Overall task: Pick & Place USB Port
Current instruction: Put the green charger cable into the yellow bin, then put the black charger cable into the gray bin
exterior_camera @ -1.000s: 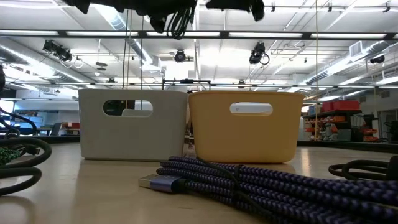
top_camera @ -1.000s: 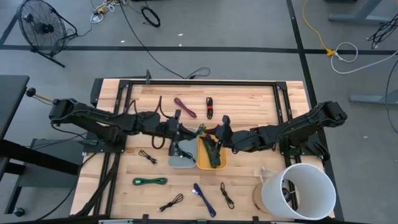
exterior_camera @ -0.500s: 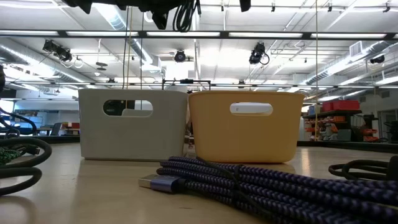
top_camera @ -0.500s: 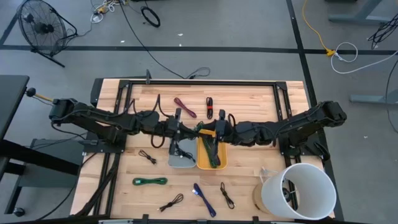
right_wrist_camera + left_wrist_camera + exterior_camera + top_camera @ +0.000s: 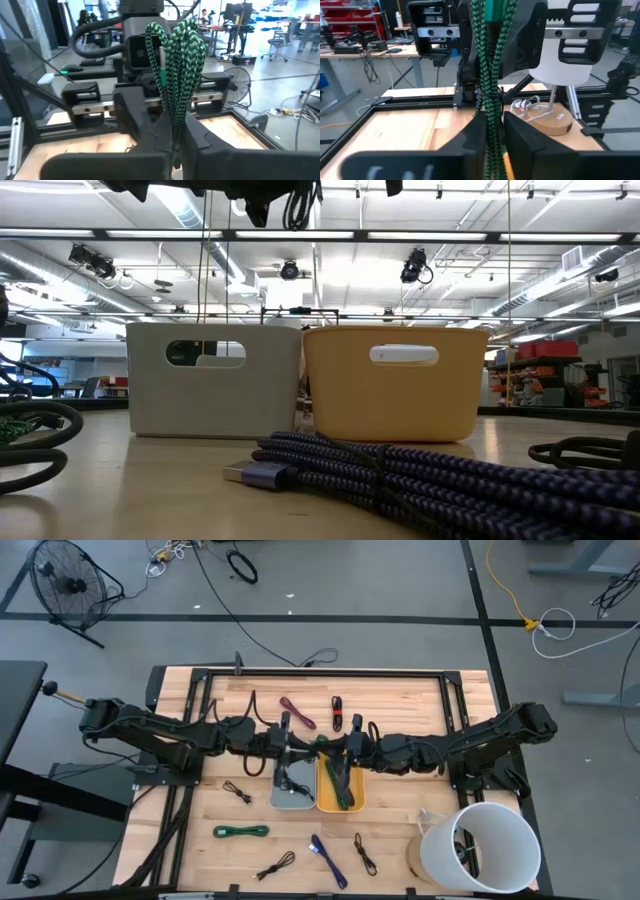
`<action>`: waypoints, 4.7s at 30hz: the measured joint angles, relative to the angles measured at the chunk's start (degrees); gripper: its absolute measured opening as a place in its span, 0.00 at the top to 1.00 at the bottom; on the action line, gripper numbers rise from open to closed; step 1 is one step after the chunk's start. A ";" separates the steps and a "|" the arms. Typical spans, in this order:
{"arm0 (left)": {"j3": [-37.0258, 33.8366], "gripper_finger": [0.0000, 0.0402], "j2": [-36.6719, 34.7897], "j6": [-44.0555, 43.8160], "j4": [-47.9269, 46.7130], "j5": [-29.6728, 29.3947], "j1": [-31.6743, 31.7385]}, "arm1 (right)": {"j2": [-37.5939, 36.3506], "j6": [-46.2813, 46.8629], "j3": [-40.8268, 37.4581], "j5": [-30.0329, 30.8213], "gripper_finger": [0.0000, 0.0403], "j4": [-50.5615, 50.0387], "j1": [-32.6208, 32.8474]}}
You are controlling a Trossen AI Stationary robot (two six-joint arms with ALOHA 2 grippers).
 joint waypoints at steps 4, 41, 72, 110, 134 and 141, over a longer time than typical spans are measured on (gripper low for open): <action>-0.02 0.72 -0.11 1.12 -0.34 -3.44 -0.10 | 0.00 0.64 0.07 1.06 0.98 -1.97 -0.01; -0.04 0.65 -2.14 4.75 -2.30 -4.80 -0.82 | 8.08 51.60 0.09 -3.68 0.94 -41.06 4.92; -0.04 0.65 -2.12 4.45 -2.08 -4.80 -0.80 | 2.92 30.98 0.07 2.04 0.62 -41.90 -17.65; -0.04 0.65 -2.12 4.23 -2.19 -4.80 -0.80 | 21.83 26.57 0.04 -15.27 0.28 -22.36 -35.23; -0.04 0.65 -2.12 4.22 -2.22 -4.80 -0.80 | 28.44 31.69 0.15 -14.07 0.61 -20.43 -35.39; -0.04 0.65 -2.12 3.03 -2.22 -4.79 -0.80 | 27.96 30.35 0.12 -16.09 0.92 -19.40 -35.65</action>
